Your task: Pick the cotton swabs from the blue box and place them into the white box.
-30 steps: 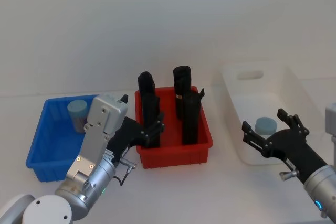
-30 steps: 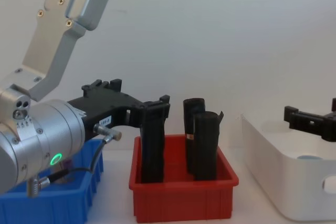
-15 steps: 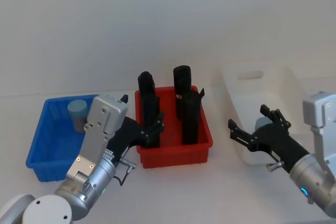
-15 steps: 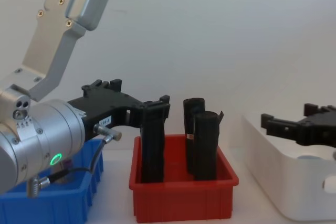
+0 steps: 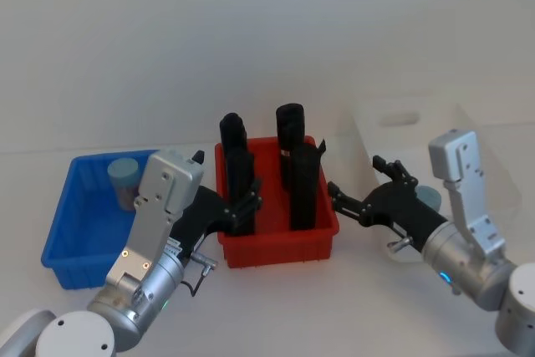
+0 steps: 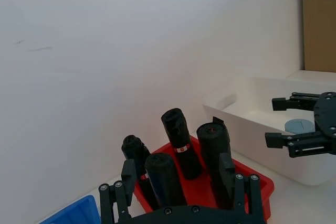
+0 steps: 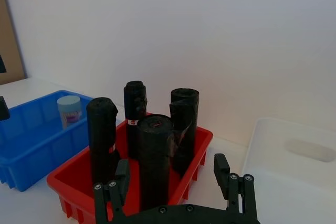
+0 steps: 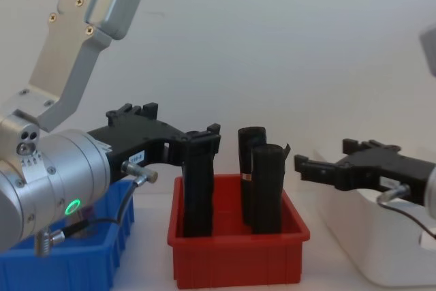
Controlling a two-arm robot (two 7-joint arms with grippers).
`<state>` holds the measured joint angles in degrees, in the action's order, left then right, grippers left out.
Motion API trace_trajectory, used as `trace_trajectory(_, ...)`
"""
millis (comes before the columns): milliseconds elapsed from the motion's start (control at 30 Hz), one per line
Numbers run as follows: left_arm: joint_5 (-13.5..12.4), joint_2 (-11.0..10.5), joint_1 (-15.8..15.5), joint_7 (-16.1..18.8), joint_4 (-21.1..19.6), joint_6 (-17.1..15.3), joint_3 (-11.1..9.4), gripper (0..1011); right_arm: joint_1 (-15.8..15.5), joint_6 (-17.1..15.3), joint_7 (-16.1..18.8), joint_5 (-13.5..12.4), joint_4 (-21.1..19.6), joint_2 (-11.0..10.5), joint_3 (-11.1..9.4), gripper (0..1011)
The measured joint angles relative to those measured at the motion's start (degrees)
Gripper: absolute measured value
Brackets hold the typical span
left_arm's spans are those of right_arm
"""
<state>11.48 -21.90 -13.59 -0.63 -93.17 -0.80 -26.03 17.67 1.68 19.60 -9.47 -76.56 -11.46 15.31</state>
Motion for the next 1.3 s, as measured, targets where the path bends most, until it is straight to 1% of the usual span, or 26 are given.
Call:
trace_trajectory(33, 0.0, 0.0, 0.0, 0.0, 0.0, 0.0, 0.0, 1004, 0.0, 0.0, 0.0, 0.0, 0.0, 0.0, 0.0, 1002)
trace_trajectory(67, 0.0, 0.0, 0.0, 0.0, 0.0, 0.0, 0.0, 1004, 1.2, 0.5, 0.6, 0.3, 1.8, 0.6, 0.2, 1002)
trace_trajectory(133, 0.0, 0.0, 0.0, 0.0, 0.0, 0.0, 0.0, 1004, 2.7, 1.3, 1.4, 0.8, 4.3, 1.3, 0.4, 1002)
trace_trajectory(233, 0.0, 0.0, 0.0, 0.0, 0.0, 0.0, 0.0, 1004, 4.4, 2.0, 2.1, 1.2, 6.7, 2.0, 0.7, 1002)
trace_trajectory(267, 0.0, 0.0, 0.0, 0.0, 0.0, 0.0, 0.0, 1004, 5.2, 2.6, 2.7, 1.4, 8.3, 2.4, 0.8, 1001)
trace_trajectory(333, 0.0, 0.0, 0.0, 0.0, 0.0, 0.0, 0.0, 1004, 6.3, 3.1, 3.2, 1.6, 10.0, 2.9, 0.9, 1001)
trace_trajectory(400, 0.0, 0.0, 0.0, 0.0, 0.0, 0.0, 0.0, 1004, 8.1, 4.2, 4.4, 1.9, 13.0, 3.6, 1.1, 1002)
trace_trajectory(467, 0.0, 0.0, 0.0, 0.0, 0.0, 0.0, 0.0, 1004, 8.5, 4.5, 4.7, 1.9, 13.8, 3.8, 1.1, 1002)
trace_trajectory(533, 0.0, 0.0, 0.0, 0.0, 0.0, 0.0, 0.0, 1004, 10.4, 5.8, 5.8, 2.0, 17.0, 4.6, 1.4, 1002)
trace_trajectory(600, 0.0, 0.0, 0.0, 0.0, 0.0, 0.0, 0.0, 1004, 10.9, 6.1, 6.1, 2.1, 17.7, 4.8, 1.4, 1001)
trace_trajectory(633, 0.0, 0.0, 0.0, 0.0, 0.0, 0.0, 0.0, 1004, 12.7, 7.3, 7.0, 2.1, 20.7, 5.6, 1.6, 1002)
trace_trajectory(700, 0.0, 0.0, 0.0, 0.0, 0.0, 0.0, 0.0, 1004, 13.5, 7.8, 7.4, 2.1, 22.1, 5.9, 1.7, 1002)
trace_trajectory(800, 0.0, 0.0, 0.0, 0.0, 0.0, 0.0, 0.0, 1004, 15.5, 9.2, 8.3, 2.1, 25.4, 6.7, 1.8, 1002)
trace_trajectory(1033, 0.0, 0.0, 0.0, 0.0, 0.0, 0.0, 0.0, 1004, 18.7, 11.2, 9.4, 2.3, 30.8, 7.9, 2.0, 1002)
trace_trajectory(1300, 0.0, 0.0, 0.0, 0.0, 0.0, 0.0, 0.0, 1004, 21.5, 12.6, 10.0, 2.7, 35.4, 8.8, 2.1, 1000)
